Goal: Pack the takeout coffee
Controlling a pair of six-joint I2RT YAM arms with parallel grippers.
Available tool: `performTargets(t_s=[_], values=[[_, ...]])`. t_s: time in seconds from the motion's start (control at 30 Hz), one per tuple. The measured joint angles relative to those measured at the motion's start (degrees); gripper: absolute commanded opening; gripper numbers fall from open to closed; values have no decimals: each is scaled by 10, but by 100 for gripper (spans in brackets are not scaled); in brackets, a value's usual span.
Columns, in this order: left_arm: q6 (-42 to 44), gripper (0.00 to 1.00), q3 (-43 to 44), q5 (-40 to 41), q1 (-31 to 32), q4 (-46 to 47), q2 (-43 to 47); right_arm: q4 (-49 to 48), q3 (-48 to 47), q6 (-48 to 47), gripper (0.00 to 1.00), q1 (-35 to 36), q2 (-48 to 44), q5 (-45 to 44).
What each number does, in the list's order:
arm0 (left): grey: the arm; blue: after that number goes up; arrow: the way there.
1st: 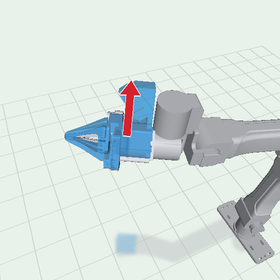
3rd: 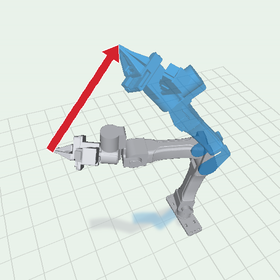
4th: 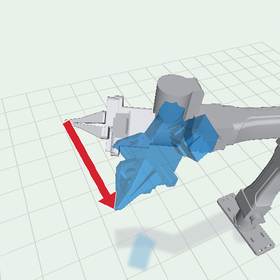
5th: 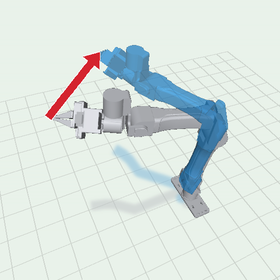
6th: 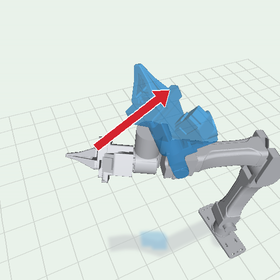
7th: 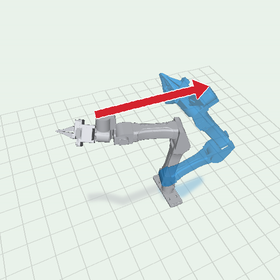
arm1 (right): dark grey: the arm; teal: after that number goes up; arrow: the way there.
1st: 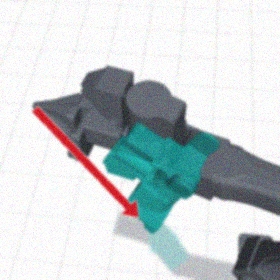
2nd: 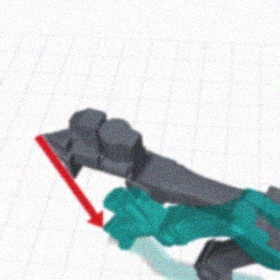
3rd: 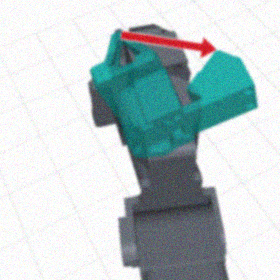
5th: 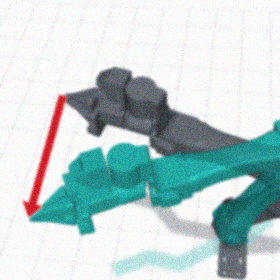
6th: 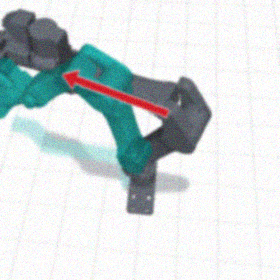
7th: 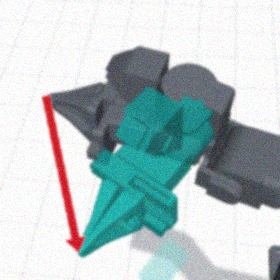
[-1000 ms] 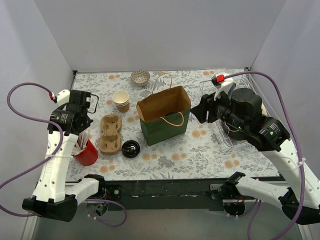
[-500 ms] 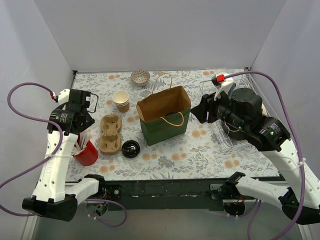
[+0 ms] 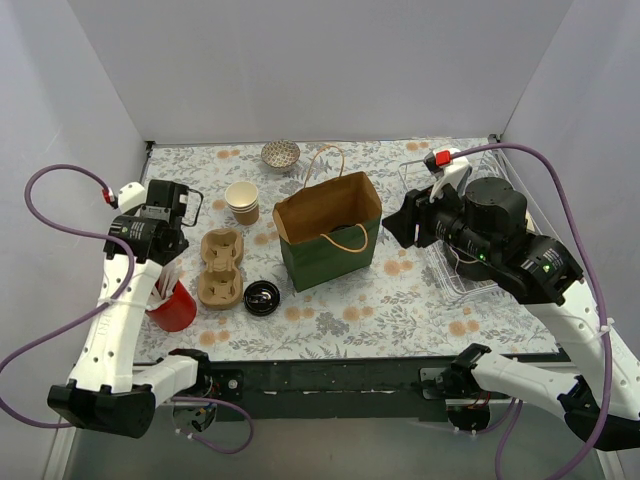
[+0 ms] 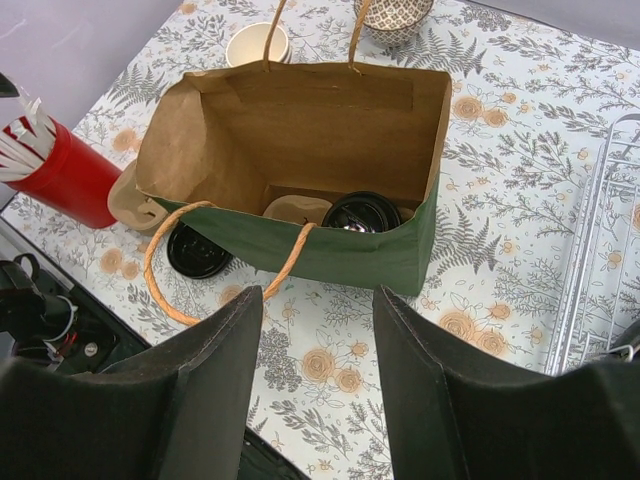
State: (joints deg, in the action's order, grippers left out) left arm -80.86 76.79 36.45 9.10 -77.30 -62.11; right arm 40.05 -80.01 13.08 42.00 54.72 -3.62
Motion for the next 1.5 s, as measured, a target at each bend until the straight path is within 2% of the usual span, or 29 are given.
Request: performTargets(t_s=[0.07,0.13,0.23,0.4,0.47,0.53,0.73,0.97,1.23,1.4,1.5], values=[[-2,27,-5,-1,0,4,-3,1,0,0,56,0,0,0],[-3,25,-7,-3,0,11,-6,1,0,0,56,0,0,0],[-3,17,-7,-3,0,15,-7,1,0,-2,56,0,0,0],[0,19,-14,-3,0,18,-9,1,0,-2,56,0,0,0],[0,13,-15,-3,0,19,-10,1,0,-2,56,0,0,0],[0,1,-17,-2,0,19,-11,1,0,-2,56,0,0,0],[7,0,-13,6,0,14,-14,1,0,-2,56,0,0,0],[15,0,51,29,0,5,-22,5,-7,-4,56,0,12,6],[18,0,91,19,0,4,17,6,-27,16,55,0,31,23],[31,0,161,5,0,2,25,5,-35,22,55,0,36,23],[75,0,200,-17,0,42,39,5,-40,25,54,0,39,23]])
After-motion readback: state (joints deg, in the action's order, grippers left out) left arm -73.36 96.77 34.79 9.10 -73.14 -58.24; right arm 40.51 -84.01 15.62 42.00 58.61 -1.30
